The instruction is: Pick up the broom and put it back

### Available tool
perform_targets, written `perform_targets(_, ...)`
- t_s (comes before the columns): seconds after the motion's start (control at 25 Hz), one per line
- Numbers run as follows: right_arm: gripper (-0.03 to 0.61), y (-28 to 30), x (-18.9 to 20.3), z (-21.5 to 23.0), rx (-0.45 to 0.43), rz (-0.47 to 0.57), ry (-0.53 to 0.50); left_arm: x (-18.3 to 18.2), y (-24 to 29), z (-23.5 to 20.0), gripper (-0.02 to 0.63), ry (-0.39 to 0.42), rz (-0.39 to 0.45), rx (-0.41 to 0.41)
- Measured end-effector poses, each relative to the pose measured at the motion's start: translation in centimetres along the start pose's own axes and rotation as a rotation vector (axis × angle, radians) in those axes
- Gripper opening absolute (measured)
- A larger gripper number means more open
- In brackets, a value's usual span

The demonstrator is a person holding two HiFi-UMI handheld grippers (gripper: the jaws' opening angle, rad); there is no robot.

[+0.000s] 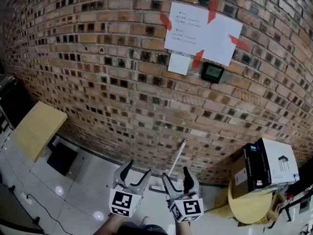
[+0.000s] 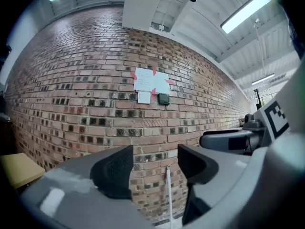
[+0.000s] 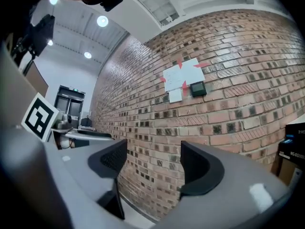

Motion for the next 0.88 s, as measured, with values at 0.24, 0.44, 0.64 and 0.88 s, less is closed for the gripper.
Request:
perform_targets(0.24, 0.344, 4.5, -0.3, 1.8, 0.061, 0.074, 0.025, -0.3, 3.9, -2.4, 0.295, 0.019, -0.022, -0.005)
perform_targets(0.44, 0.345, 8.9, 0.0, 3.1, 0.105, 0.014, -0.023, -1.2, 8.0, -6.0, 0.296, 0.003, -0.012, 0.032)
perform_targets(0.64, 0.37, 13.2, 0.1, 3.4, 0.195, -0.033, -0.025, -3.5, 11.0, -10.4, 0.275, 0.023, 0.005, 0.076)
perform_targets(0.88, 0.479, 17.4, -2.0, 1.0, 0.199, -0.031, -0.242, -5.8, 13.3, -14.7, 0.315, 0.019, 0.042, 0.097)
Point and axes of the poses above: the fingertips, and each gripper's own axes: y forward along the fingers, z to its right, x out of its underside, the point moved 6 cm from there along -y, backward along the fingers, and after that the axes turned 13 degrees about -y, right-handed, at the moved point
